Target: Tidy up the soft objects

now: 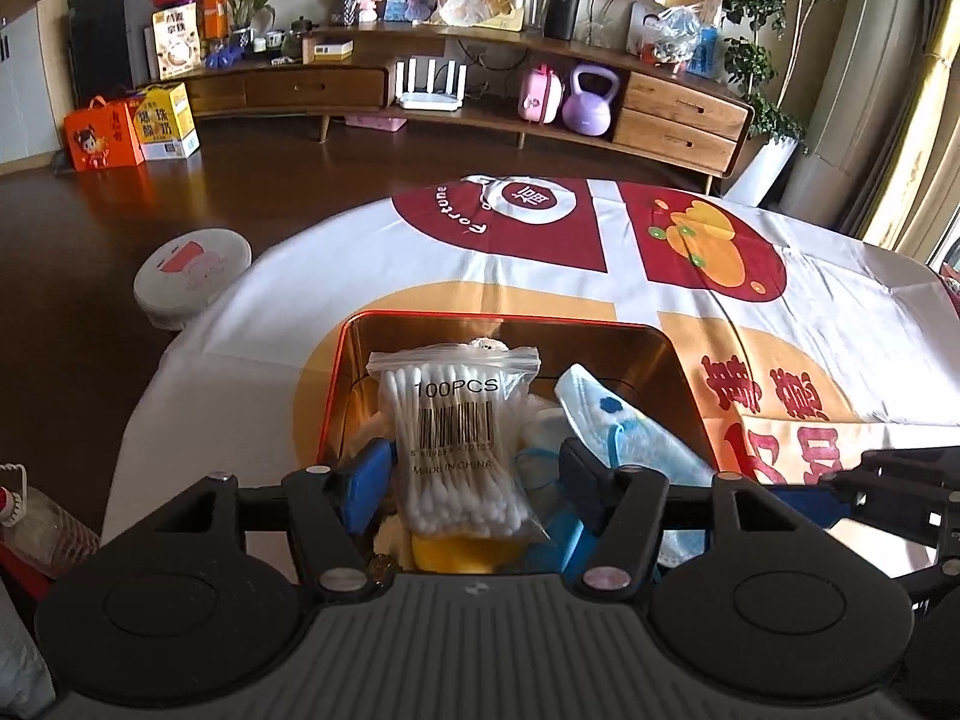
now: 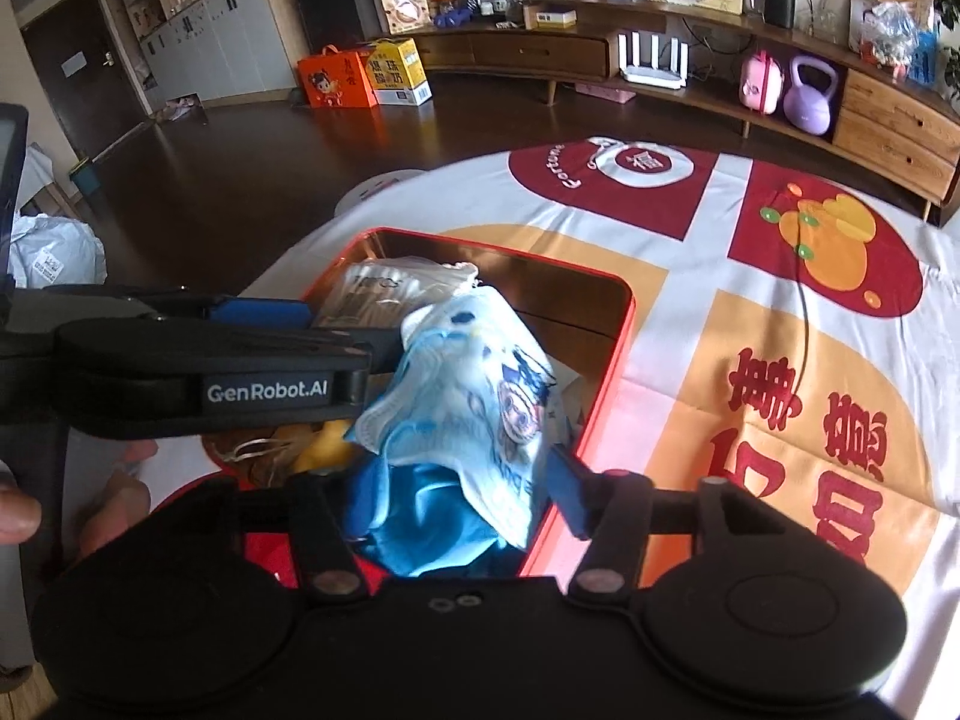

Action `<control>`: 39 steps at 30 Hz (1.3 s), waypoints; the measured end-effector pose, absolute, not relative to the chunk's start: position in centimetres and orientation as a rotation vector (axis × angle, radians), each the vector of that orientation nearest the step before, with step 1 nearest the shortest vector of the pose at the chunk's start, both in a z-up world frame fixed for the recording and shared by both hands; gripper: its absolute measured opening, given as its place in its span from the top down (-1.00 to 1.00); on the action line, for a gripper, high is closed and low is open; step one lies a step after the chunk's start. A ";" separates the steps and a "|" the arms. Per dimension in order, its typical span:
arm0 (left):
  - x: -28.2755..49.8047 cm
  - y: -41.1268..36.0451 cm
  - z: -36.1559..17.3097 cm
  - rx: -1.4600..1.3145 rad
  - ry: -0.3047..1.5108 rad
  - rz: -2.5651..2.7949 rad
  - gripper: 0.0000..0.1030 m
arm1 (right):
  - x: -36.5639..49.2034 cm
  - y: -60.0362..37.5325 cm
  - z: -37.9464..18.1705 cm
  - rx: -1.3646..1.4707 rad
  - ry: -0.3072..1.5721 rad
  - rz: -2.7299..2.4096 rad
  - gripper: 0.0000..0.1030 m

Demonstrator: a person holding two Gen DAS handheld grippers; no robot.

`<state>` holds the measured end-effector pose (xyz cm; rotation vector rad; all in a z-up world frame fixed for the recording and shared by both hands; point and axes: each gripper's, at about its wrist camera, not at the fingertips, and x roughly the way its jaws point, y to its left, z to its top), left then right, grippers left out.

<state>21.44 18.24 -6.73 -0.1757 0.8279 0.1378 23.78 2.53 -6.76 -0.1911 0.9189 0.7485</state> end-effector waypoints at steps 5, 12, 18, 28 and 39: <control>20.1 18.0 -5.6 -0.149 0.801 0.133 -0.27 | 22.8 2.1 -6.0 -0.204 0.893 0.759 -0.24; 18.2 17.5 -4.2 -0.134 0.768 0.135 -0.27 | 21.6 0.6 -4.7 -0.164 0.865 0.774 -0.39; 16.3 16.7 -3.2 -0.123 0.743 0.114 -0.41 | 20.3 -0.9 -3.6 -0.128 0.819 0.785 -0.57; 12.8 15.5 -1.5 -0.143 0.692 0.081 -0.54 | 17.8 -4.0 -1.8 -0.080 0.690 0.775 -0.84; 9.8 14.3 -0.5 -0.163 0.627 0.079 -0.83 | 15.2 -5.9 -0.5 -0.082 0.538 0.775 -1.00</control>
